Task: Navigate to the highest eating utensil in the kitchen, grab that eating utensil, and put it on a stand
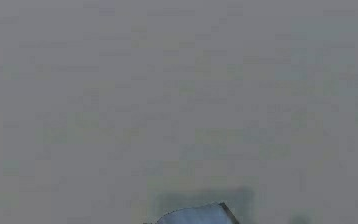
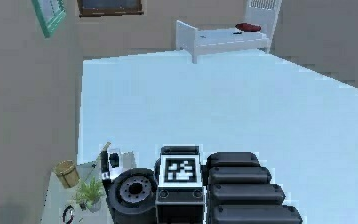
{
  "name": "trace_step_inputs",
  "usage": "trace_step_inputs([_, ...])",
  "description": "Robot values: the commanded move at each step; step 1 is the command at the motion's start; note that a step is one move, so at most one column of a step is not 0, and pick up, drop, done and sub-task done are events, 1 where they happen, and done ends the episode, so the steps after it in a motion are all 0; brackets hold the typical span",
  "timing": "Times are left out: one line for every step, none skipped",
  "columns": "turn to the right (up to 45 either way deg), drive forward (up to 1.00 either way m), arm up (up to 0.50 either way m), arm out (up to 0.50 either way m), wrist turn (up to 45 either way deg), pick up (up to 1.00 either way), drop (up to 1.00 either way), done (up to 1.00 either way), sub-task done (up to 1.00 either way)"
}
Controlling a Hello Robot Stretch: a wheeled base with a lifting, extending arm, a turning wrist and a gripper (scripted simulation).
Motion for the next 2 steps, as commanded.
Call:
trace_step_inputs([45.0, 0.0, 0.0, 0.0, 0.0, 0.0, 0.0, 0.0, 0.0])
trace_step_inputs([45.0, 0.0, 0.0, 0.0, 0.0, 0.0, 0.0, 0.0, 0.0])
